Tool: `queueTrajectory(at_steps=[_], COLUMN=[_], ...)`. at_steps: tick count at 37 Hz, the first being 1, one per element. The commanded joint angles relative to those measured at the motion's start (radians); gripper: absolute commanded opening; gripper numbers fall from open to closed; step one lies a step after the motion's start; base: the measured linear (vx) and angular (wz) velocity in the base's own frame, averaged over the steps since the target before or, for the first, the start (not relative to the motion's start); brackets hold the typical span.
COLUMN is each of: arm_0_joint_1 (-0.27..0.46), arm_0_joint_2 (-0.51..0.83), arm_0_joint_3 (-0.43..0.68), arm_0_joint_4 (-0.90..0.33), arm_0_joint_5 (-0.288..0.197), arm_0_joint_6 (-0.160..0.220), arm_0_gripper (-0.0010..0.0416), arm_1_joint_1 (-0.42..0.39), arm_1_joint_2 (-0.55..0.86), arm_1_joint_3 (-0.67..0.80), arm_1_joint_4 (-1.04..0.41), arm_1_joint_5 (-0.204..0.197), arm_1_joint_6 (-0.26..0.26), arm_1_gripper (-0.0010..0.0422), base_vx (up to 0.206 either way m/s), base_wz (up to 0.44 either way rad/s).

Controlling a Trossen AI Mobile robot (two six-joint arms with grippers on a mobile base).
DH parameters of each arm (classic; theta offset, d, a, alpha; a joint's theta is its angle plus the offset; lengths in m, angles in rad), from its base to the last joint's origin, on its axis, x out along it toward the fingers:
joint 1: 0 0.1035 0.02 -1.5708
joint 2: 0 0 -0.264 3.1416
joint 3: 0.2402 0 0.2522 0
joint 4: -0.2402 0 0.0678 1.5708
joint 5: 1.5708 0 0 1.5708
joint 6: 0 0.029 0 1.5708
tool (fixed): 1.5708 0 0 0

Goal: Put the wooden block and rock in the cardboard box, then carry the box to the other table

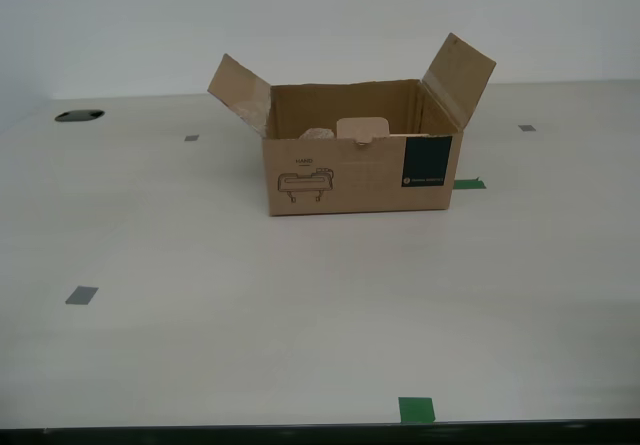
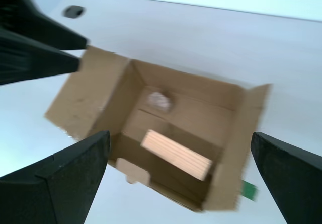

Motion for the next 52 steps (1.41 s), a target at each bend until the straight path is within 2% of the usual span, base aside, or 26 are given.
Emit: queueTrajectory(at_steps=[1, 8, 15, 27, 30, 36, 44, 52], arm_0_joint_1=[-0.001, -0.002, -0.002, -0.039, -0.048, -0.053, -0.053, -0.053], arm_0_joint_2=[0.0, 0.0, 0.0, 0.0, 0.0, 0.0, 0.0, 0.0], arm_0_joint_3=[0.074, 0.178, 0.24, 0.235, 0.219, 0.188, 0.161, 0.145], arm_0_joint_4=[-0.084, -0.157, -0.207, -0.257, -0.275, -0.287, -0.288, -0.3], arm_0_joint_5=[0.055, 0.055, 0.055, 0.059, 0.059, 0.058, 0.058, 0.058], arm_0_joint_6=[0.0, 0.0, 0.0, -0.001, -0.001, -0.003, -0.003, -0.004], arm_0_gripper=[0.0389, 0.0389, 0.039, 0.0389, 0.039, 0.0389, 0.039, 0.039], arm_1_joint_1=[0.005, 0.021, 0.087, 0.233, 0.256, 0.263, 0.267, 0.28], arm_1_joint_2=[-0.001, -0.001, -0.001, -0.001, -0.001, -0.001, -0.001, -0.001], arm_1_joint_3=[0.051, 0.11, 0.114, 0.112, 0.112, 0.11, 0.061, -0.072], arm_1_joint_4=[-0.064, -0.163, -0.23, -0.37, -0.422, -0.487, -0.488, -0.431], arm_1_joint_5=[-0.001, -0.001, -0.001, -0.001, -0.016, -0.11, -0.116, -0.116], arm_1_joint_6=[-0.006, 0.001, 0.006, 0.068, 0.087, 0.127, 0.135, 0.139], arm_1_gripper=[0.0289, 0.029, 0.0291, 0.0291, 0.0291, 0.0291, 0.0291, 0.0291], base_vx=[0.0, 0.0, 0.0, 0.0, 0.0, 0.0, 0.0, 0.0], base_wz=[0.0, 0.0, 0.0, 0.0, 0.0, 0.0, 0.0, 0.0])
